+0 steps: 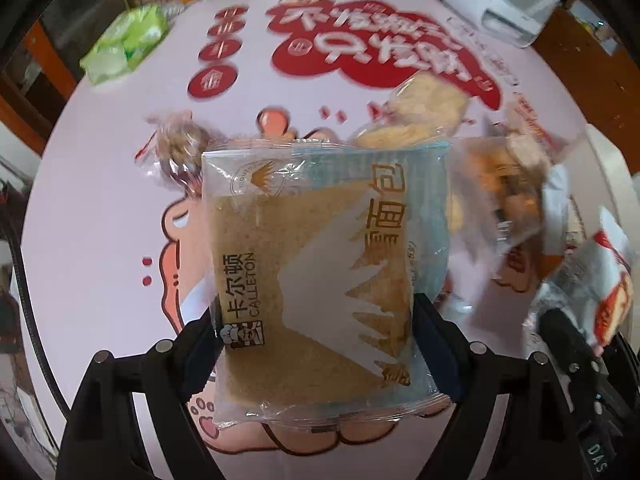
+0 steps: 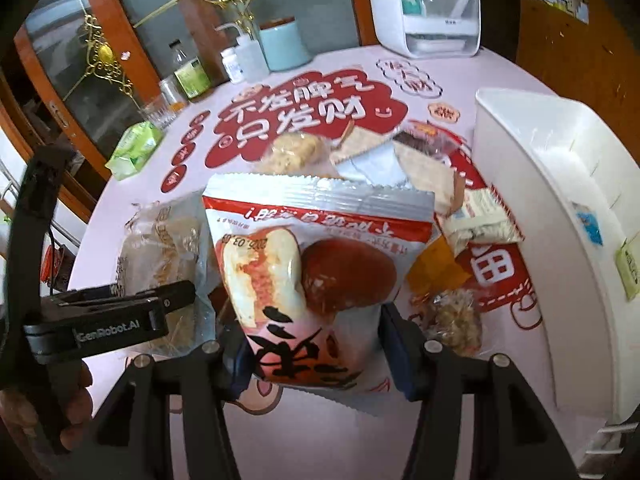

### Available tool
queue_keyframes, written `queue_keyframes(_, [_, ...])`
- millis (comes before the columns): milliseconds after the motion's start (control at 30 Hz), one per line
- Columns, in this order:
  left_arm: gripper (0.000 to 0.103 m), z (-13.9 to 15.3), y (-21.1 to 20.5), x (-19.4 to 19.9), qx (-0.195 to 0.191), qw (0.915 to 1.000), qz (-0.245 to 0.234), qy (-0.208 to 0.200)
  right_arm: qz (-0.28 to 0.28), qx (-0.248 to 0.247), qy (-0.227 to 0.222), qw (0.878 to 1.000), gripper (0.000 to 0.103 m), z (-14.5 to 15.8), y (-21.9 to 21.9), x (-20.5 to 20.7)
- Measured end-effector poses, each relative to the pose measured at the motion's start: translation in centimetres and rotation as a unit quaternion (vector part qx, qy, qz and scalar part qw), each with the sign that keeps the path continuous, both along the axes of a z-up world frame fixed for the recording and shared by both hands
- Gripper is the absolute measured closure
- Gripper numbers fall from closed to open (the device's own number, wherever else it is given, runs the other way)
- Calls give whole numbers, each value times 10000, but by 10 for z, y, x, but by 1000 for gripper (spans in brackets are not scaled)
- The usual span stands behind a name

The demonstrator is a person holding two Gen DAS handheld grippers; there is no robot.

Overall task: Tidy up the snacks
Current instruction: 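Carry the bread loaf and red-white bag into the white tray and release both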

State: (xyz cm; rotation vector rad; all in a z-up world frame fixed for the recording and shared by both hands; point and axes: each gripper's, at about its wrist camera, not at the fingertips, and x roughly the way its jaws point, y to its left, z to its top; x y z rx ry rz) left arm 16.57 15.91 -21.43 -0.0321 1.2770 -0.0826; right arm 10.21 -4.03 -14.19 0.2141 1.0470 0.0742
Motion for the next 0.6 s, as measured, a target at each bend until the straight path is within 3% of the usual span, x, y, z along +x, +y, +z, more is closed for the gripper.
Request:
queue_keyframes(300, [18,82,-38,-23,-165,9942,-259,-1028,-176,99,-492,9986,48,36,-35,-6])
queue_keyframes(533, [21,124,-82,-23,-414,9878,-416,-1441,-403,84,-834,9957,48,68,-86,-14])
queue_keyframes(600, [27,135,-98,-25,-462,9860,-481,-1531,-460,49,-875,9951,48,74,-102,-15])
